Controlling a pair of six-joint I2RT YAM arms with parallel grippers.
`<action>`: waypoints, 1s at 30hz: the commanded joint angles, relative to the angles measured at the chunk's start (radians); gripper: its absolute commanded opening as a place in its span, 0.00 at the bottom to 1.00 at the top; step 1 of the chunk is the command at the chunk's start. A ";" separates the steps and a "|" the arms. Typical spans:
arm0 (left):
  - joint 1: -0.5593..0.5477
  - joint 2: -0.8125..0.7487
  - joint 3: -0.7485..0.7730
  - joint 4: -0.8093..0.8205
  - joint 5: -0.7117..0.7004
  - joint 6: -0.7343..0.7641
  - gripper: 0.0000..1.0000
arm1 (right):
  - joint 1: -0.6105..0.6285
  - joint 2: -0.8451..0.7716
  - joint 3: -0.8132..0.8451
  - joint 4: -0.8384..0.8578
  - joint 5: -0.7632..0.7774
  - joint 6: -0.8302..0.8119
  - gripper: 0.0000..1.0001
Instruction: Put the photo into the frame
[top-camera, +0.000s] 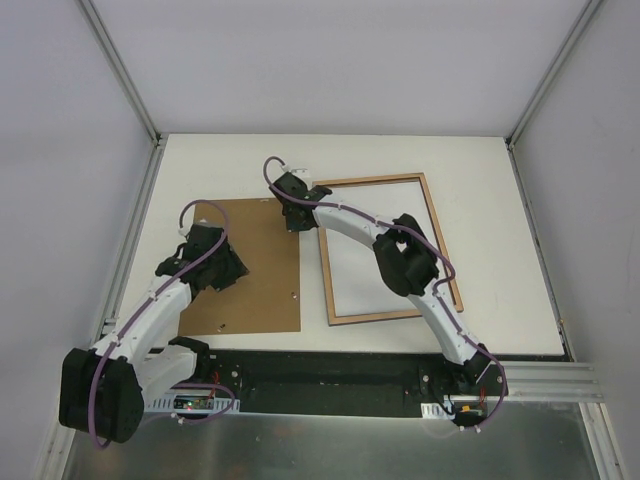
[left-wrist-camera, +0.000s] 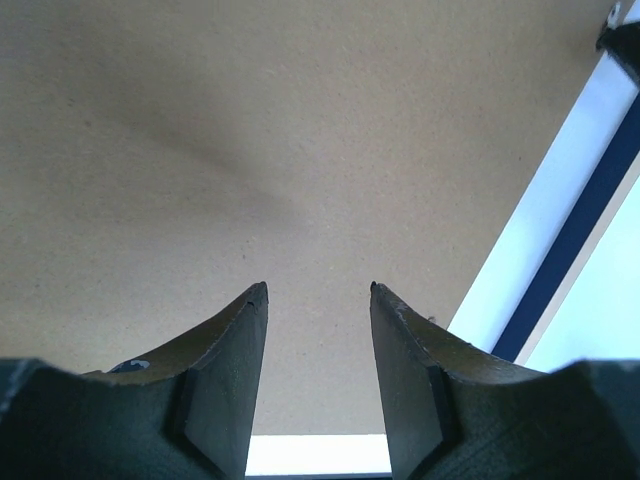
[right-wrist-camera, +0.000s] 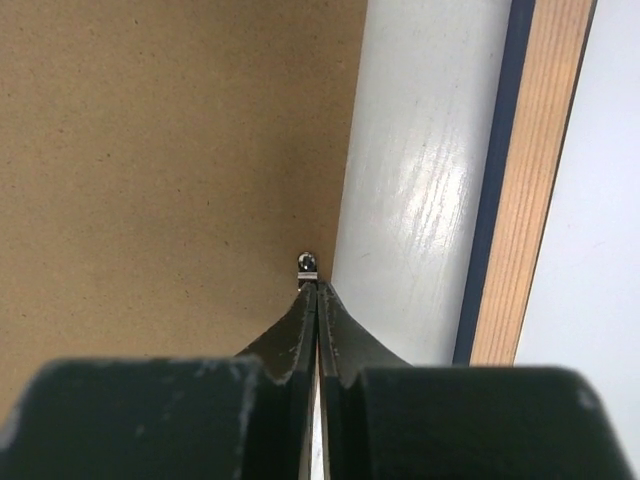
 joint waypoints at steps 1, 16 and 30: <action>-0.060 0.042 0.006 0.044 0.033 0.039 0.45 | -0.010 -0.058 -0.050 -0.081 0.004 -0.027 0.01; -0.297 0.228 0.087 0.101 0.026 0.085 0.48 | -0.047 -0.275 -0.225 -0.015 -0.038 -0.029 0.11; -0.572 0.421 0.217 0.021 -0.238 -0.306 0.38 | -0.122 -0.681 -0.619 0.118 -0.086 -0.024 0.25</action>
